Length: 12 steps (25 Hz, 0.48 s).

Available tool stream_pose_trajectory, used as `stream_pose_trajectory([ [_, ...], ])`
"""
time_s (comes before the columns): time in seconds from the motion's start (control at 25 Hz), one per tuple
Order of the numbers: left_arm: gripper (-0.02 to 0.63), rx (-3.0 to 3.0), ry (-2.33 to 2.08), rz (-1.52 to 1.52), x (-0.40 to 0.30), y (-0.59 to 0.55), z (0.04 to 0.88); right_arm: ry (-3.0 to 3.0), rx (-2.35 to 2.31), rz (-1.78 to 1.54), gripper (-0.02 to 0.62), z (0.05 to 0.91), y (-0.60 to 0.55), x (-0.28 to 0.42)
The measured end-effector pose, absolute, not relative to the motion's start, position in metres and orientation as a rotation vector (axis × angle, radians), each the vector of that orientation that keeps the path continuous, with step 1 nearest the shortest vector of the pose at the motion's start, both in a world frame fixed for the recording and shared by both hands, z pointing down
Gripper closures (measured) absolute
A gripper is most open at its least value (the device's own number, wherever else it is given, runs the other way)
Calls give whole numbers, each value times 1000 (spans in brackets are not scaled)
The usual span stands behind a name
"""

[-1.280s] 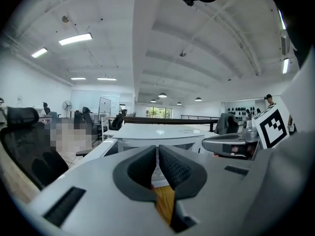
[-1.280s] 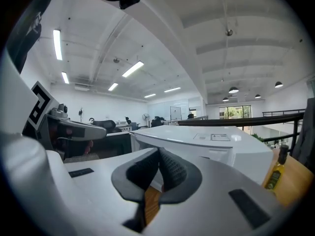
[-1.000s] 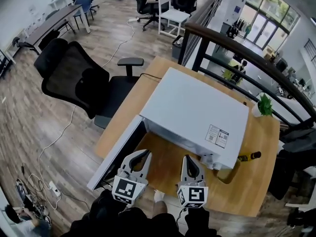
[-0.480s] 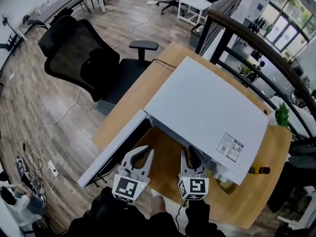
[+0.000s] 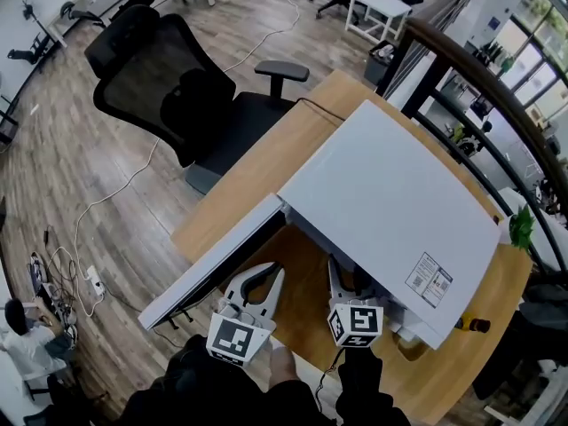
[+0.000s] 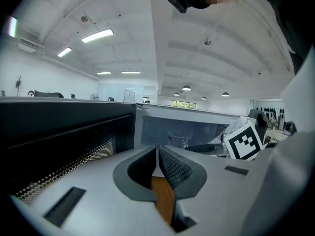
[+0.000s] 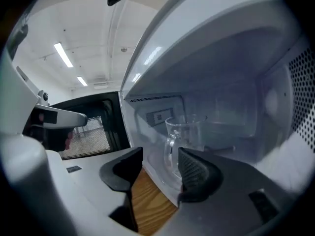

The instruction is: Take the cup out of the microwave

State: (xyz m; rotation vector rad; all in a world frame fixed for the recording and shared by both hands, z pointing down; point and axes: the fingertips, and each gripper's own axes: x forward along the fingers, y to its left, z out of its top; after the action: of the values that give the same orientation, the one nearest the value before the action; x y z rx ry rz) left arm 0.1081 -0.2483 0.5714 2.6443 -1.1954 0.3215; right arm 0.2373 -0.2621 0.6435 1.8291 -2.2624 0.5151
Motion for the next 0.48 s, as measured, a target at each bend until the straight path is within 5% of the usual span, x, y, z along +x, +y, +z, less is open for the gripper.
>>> stream_pose_trajectory([
  [0.48,569,2585,-1253,345,89,-248,580,-2282,1778,503,379,653,-283,228],
])
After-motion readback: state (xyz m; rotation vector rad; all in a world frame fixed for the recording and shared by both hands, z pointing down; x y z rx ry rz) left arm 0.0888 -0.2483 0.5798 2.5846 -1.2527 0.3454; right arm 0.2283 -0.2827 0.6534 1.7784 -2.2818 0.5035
